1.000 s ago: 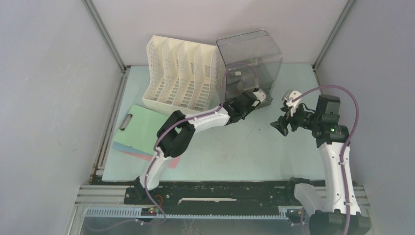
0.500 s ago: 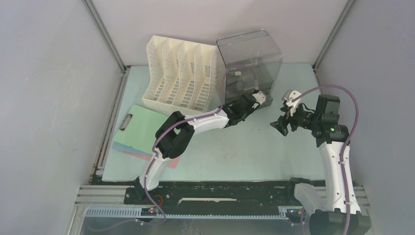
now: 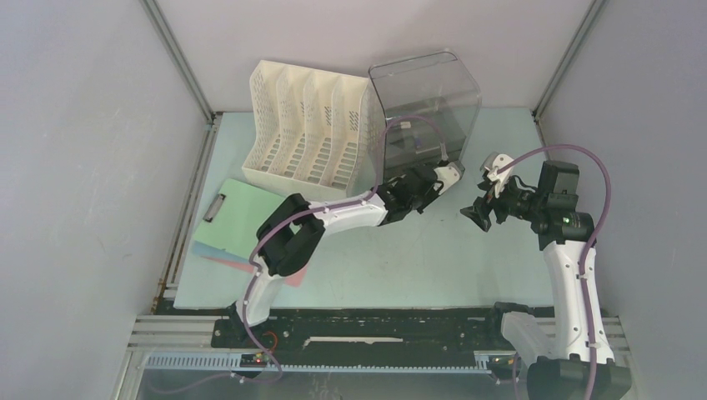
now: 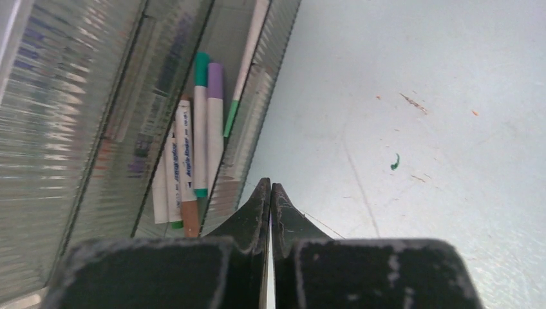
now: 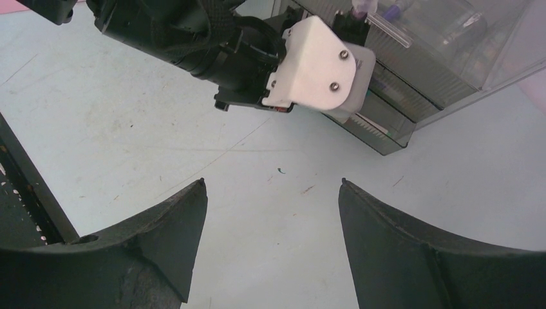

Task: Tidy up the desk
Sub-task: Close the drawer in the storage box.

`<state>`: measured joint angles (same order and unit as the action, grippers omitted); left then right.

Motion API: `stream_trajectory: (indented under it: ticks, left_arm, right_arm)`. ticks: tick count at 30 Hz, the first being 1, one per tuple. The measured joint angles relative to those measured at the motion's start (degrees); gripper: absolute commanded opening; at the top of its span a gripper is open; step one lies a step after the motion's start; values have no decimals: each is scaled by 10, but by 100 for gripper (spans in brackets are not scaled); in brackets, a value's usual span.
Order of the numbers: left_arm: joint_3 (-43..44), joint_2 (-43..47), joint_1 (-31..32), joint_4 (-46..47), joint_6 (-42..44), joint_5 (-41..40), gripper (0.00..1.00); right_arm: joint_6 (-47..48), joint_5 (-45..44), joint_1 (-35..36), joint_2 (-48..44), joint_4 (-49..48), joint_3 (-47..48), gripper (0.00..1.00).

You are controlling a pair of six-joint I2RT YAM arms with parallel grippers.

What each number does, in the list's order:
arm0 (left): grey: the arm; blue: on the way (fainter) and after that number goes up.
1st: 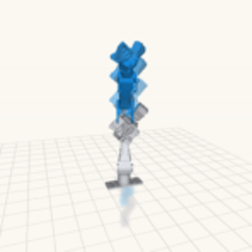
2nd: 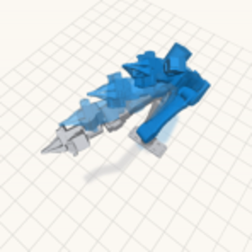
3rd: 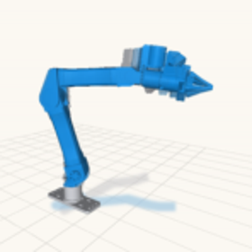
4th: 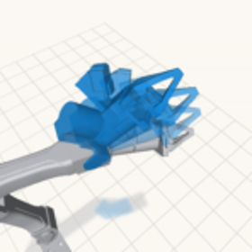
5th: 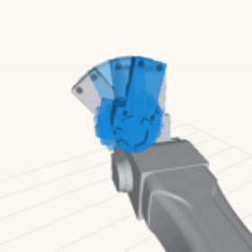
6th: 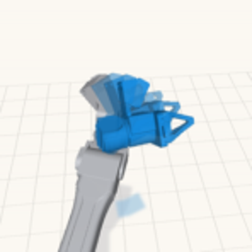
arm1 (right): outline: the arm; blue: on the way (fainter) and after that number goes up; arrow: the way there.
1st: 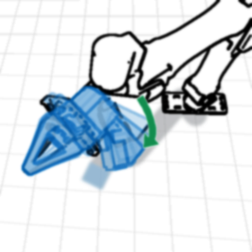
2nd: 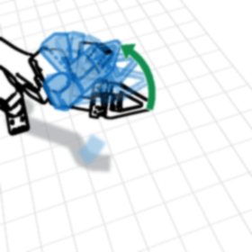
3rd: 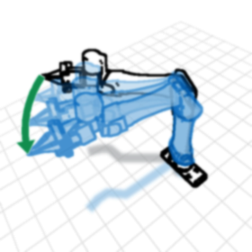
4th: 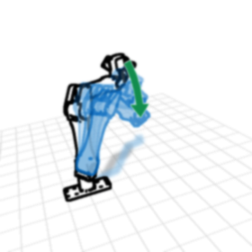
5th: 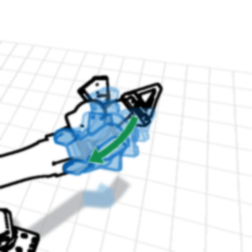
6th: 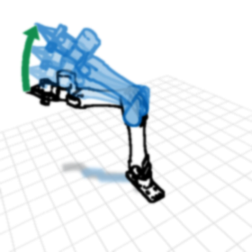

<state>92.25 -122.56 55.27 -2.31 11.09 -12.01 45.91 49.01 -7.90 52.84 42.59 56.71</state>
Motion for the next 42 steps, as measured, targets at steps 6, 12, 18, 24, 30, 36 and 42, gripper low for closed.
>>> stream_trajectory:
  ticks: [6,12,18,24,30,36,42]
  left_arm:
    - [-3,-3,7,1,11,10,3]
    - [20,-45,6,-2,21,-14,6]
    - [71,-98,2,-38,17,-58,23]
    - [132,-117,-9,-84,-14,-105,37]
    - [212,-150,-30,-141,-59,-134,46]
    - [237,-162,-38,-176,-83,-144,50]
    - [228,-160,-37,-173,-80,-131,57]
  right_arm:
    - [0,2,-3,0,0,0,82]
    - [0,6,-7,0,0,0,82]
    - [1,10,-11,0,0,0,81]
    - [2,12,-12,0,0,0,81]
    - [2,14,-15,0,1,0,81]
    - [2,18,-19,0,3,0,81]
    - [4,24,-22,0,5,0,81]
